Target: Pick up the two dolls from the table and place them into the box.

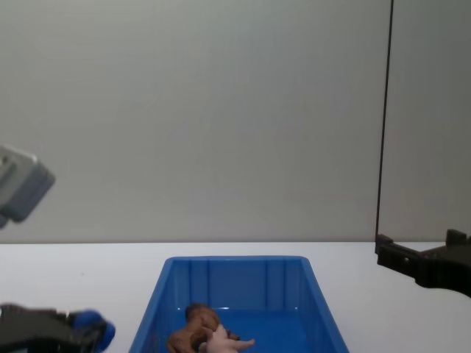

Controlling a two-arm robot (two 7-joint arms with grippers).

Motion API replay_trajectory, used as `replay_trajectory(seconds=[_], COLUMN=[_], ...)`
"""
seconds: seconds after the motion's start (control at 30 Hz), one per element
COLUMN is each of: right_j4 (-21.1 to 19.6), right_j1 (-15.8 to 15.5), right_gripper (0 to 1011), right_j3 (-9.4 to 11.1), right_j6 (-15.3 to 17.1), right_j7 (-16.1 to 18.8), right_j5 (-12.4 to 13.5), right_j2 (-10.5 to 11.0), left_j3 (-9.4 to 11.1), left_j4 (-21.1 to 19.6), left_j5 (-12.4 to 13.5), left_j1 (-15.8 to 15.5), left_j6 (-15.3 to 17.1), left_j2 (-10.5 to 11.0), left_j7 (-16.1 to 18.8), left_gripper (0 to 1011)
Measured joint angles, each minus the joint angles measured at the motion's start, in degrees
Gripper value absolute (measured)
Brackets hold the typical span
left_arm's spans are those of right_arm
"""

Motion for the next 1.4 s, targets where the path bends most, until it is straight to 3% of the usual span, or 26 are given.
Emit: replay_trajectory(seconds=[0.4, 0.9, 0.97, 1.4], right_j4=[0.0, 0.0, 0.0, 0.0], right_j1=[0.0, 0.0, 0.0, 0.0], right_gripper=[1001, 1001, 1001, 1001], right_j3=[0.0, 0.0, 0.0, 0.0], right_j6=[0.0, 0.0, 0.0, 0.0], right_j7=[0.0, 0.0, 0.0, 0.0], right_j5=[0.0, 0.0, 0.0, 0.0], right_j2=[0.0, 0.0, 0.0, 0.0], left_j3=[-0.9, -1.1, -1.0, -0.1], left_j4=[-3.5, -4.5, -4.3, -1.6], left_j5=[2.1, 3.3, 3.3, 2.7], left_j1=[-0.6, -3.6, -4.1, -7.7], left_j6=[-4.5, -9.7, -10.2, -12.5], left_j2=[0.5, -0.5, -0.7, -3.0], left_j7=[-1.2, -10.5, -12.2, -23.6], left_gripper=[165, 97, 111, 516])
